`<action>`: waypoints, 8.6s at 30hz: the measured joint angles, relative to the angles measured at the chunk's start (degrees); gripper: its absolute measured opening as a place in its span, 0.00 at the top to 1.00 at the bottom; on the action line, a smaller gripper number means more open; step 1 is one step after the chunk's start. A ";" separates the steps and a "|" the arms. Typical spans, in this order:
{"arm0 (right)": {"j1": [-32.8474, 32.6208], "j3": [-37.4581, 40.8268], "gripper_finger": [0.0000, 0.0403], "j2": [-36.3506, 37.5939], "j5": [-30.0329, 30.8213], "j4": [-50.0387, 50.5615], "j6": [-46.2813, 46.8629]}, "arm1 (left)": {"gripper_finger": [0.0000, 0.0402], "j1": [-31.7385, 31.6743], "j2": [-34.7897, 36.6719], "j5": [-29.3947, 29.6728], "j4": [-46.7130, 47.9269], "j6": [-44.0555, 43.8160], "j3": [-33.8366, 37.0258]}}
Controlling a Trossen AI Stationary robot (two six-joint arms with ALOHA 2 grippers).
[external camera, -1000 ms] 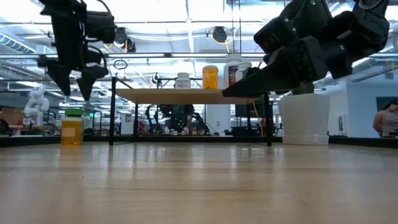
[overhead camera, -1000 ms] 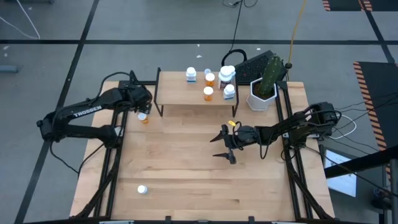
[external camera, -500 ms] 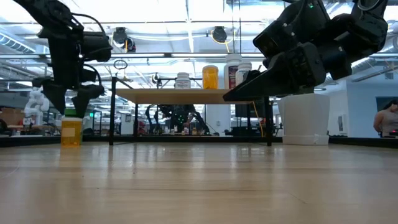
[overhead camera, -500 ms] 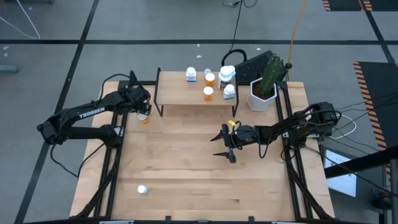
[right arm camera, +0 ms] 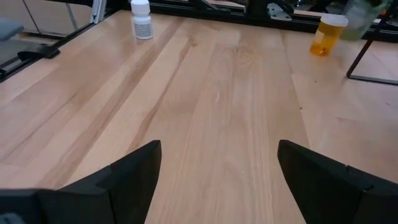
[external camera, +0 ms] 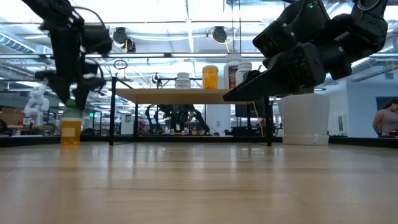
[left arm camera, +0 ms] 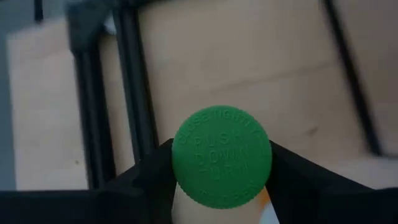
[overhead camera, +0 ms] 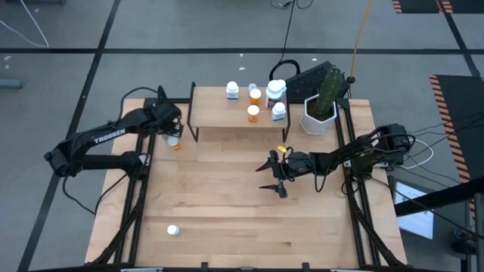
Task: Pick and place medicine bottles onto shelf by color
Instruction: Put the green medicine bottle on the shelf, then put the orange medicine bottle on the shelf
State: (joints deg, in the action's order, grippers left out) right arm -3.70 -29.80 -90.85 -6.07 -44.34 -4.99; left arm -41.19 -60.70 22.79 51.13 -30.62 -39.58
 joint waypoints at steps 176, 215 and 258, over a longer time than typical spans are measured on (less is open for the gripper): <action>2.51 -0.76 0.22 -0.02 1.86 -4.13 -3.02 | 0.31 10.23 1.44 -11.36 -3.42 -1.50 6.65; 2.58 -0.76 0.22 -0.02 3.26 1.31 -3.35 | 0.44 6.99 -4.21 -14.32 -4.86 0.14 7.17; 2.60 -0.74 0.22 0.00 3.02 5.58 -3.02 | 0.48 28.81 -29.01 -15.12 9.09 6.62 -45.76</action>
State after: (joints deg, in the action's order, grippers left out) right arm -1.10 -30.55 -90.85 -3.05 -38.76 -8.01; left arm -12.38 -89.71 7.67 60.23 -24.00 -85.34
